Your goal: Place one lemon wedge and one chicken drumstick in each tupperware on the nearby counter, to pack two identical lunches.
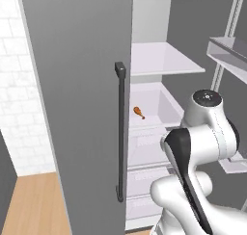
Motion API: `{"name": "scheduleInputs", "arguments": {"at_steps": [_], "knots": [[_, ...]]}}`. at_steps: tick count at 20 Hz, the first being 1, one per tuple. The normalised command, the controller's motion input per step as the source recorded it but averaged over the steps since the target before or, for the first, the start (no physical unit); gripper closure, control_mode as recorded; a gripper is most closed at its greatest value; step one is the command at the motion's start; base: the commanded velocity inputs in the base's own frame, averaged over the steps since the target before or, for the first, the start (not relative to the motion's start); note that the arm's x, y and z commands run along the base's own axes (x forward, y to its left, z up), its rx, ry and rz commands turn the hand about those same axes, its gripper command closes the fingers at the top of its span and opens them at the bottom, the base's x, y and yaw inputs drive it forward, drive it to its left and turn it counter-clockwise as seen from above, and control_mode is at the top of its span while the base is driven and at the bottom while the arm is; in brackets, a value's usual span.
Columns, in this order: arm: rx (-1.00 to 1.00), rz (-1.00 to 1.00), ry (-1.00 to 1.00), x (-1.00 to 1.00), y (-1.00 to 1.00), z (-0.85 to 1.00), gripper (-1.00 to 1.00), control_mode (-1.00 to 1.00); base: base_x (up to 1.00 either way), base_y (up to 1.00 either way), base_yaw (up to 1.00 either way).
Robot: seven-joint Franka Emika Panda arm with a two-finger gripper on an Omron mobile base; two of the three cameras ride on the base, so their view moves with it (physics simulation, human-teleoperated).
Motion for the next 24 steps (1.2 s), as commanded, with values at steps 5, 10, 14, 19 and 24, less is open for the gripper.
{"name": "scheduleInputs", "arguments": {"at_steps": [5, 10, 14, 19, 24], "knots": [[0.01, 0.0, 0.0, 0.12, -0.08, -0.04, -1.0, -1.0, 0.22, -0.11, 0.0], [0.02, 0.03, -0.05, 0.43, -0.09, -0.16, -1.0, -1.0, 0.0, 0.0, 0.0], [0.02, 0.06, -0.08, 0.43, 0.0, -0.42, -1.0, -1.0, 0.0, 0.0, 0.0], [0.12, 0.1, -0.07, 0.59, 0.01, -0.21, -1.0, -1.0, 0.0, 0.0, 0.0], [0.01, 0.15, 0.0, 0.57, 0.0, -0.04, -1.0, -1.0, 0.0, 0.0, 0.0]]}}
